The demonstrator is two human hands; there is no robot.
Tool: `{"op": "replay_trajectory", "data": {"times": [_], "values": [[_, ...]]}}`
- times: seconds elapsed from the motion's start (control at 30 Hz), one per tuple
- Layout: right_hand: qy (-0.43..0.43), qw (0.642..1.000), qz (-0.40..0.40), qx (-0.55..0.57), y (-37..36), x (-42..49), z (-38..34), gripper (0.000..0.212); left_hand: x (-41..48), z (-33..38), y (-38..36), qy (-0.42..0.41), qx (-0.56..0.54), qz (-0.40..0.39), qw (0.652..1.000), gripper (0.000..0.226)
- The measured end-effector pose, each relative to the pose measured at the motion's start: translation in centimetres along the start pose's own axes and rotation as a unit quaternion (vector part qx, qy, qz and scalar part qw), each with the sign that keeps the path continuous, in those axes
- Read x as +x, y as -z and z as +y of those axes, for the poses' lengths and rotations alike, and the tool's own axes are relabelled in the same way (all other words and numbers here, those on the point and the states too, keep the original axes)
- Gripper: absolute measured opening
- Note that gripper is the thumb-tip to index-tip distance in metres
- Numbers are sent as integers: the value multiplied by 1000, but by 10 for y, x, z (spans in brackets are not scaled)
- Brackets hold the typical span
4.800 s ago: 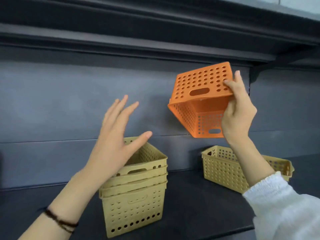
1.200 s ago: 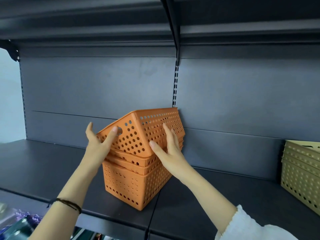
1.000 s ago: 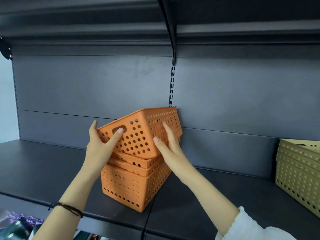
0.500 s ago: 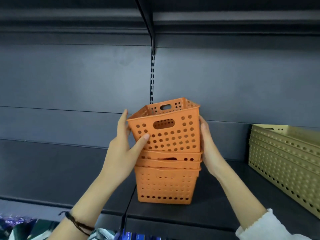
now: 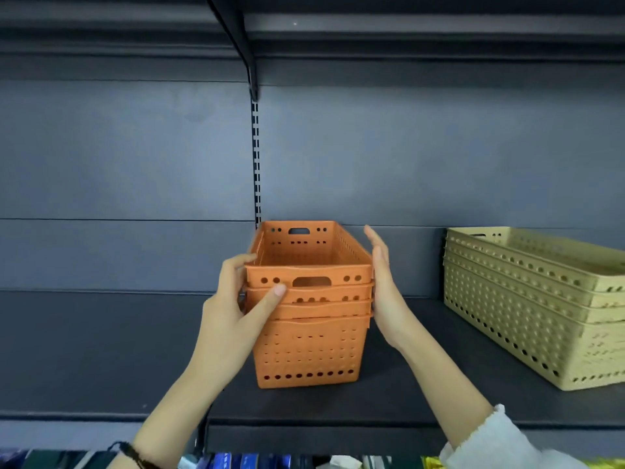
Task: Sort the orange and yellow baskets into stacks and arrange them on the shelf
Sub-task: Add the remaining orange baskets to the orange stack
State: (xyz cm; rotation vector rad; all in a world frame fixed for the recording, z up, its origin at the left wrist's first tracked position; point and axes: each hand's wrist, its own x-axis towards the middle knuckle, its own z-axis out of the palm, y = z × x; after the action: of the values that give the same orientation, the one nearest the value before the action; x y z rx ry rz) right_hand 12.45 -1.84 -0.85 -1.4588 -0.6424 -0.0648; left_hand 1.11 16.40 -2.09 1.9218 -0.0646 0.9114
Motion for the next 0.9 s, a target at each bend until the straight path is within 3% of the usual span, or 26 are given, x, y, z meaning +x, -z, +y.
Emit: {"op": "replay_trajectory", "data": {"times": [0.13,0.23,0.33,0.47,0.53,0.63,0.7,0.8,0.9], "values": [[-38,996,52,-54,18,2,-2,38,1,-6,-14,-9,40,-4,999,50],[-22,991,54,-121,34,2,-1,37,3,-2,-17,-23,92,13,995,56],[-9,987,-3,-159,45,-1,-4,42,7,6,-12,-37,209,31,977,61],[31,973,-33,-227,61,-10,-20,39,12,28,-21,-180,342,44,921,51],[70,943,-27,-325,78,-19,-27,38,12,40,-38,-254,364,21,896,45],[147,842,2,-519,117,-44,-32,43,5,62,-76,-366,329,-20,870,37],[178,803,21,-568,152,-61,-33,40,-2,74,-113,-422,316,-56,848,34],[189,780,29,-596,220,-84,-36,40,-15,92,-182,-426,350,-110,827,38],[225,787,-9,-575,287,-112,-41,35,-33,116,-255,-377,351,-124,848,50]]}}
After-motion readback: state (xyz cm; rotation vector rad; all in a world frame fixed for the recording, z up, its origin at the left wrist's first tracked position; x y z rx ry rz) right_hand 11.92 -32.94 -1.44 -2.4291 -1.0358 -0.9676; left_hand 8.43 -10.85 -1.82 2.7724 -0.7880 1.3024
